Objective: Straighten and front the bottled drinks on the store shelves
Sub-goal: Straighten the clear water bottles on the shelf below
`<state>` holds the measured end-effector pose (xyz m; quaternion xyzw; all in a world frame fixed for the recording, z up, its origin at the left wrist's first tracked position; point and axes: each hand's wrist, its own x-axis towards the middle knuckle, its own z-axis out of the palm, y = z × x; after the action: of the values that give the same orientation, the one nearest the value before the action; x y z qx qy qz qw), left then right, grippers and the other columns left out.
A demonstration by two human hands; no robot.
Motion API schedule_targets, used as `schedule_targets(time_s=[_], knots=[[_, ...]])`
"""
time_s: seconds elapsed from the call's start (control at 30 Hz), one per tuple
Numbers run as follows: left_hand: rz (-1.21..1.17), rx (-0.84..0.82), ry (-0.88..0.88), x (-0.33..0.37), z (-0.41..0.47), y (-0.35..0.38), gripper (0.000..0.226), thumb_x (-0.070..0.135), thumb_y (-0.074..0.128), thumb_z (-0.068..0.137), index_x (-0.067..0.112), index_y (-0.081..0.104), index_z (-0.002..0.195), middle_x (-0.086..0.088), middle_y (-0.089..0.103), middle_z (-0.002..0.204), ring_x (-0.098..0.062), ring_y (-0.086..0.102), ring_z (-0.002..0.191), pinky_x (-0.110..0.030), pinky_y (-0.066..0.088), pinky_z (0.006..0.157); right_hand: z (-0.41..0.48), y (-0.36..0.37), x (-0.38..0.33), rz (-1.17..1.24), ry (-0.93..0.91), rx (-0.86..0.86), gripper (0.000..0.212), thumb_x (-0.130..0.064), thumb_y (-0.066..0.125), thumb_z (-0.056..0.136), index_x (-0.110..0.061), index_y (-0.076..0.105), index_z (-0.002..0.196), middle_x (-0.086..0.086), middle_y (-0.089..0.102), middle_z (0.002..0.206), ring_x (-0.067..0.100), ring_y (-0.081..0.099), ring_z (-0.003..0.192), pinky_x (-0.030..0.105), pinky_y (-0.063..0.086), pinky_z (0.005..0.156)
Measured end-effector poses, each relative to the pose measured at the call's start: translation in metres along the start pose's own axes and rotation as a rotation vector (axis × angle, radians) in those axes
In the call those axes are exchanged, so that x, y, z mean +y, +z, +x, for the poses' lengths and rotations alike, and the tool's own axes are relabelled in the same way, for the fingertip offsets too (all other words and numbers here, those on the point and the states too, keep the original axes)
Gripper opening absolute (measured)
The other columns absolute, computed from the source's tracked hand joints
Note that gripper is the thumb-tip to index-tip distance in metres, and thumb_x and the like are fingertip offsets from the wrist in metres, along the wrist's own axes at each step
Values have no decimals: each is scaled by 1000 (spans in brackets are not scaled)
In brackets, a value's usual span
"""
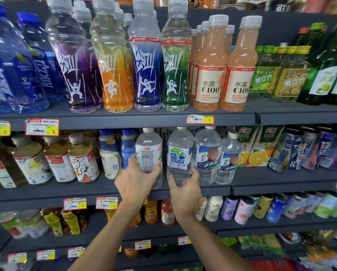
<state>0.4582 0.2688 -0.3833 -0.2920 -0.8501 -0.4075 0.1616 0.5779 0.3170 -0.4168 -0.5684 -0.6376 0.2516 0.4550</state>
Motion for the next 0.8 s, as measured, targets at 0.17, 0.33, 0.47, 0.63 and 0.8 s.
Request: schedule_targets(time_s=[0.17,0.33,0.47,0.63,0.8], knots=[[23,63,60,-2,-9,7,95,81,64,67,16,43,132,-5,56,111,-29,55,106,-46,47,88,-1,8,-9,-81,-22,71,74,-52,80,77,-17,46,132,3,55,120,24,59,109,40,54,80],[10,-6,69,0,-12,14,104,74,74,65,7,39,137,-13,55,124,-32,54,116,-48,50,95,-8,14,-10,-103,-95,93,57,-54,77,79,-16,53,114,0,50,107,23,57,98,37,50,80],[-92,-58,42,-1,-10,11,98,71,76,64,7,44,132,-8,57,116,-29,58,110,-45,53,88,-21,19,-11,-21,-122,95,54,-55,73,83,-18,51,115,-3,48,108,22,57,99,37,50,81],[-204,-130,70,-17,-9,-3,91,72,73,57,22,44,127,10,52,108,-17,55,107,-39,52,87,-13,16,-8,-12,-48,55,83,-55,74,80,-12,43,144,5,53,121,25,57,110,42,49,92],[-360,-287,122,-38,-9,-18,85,67,82,54,43,38,123,25,52,112,-3,54,106,-30,49,84,-3,13,-7,-29,-66,19,94,-63,68,80,-17,32,155,-2,57,111,22,61,95,40,50,86]])
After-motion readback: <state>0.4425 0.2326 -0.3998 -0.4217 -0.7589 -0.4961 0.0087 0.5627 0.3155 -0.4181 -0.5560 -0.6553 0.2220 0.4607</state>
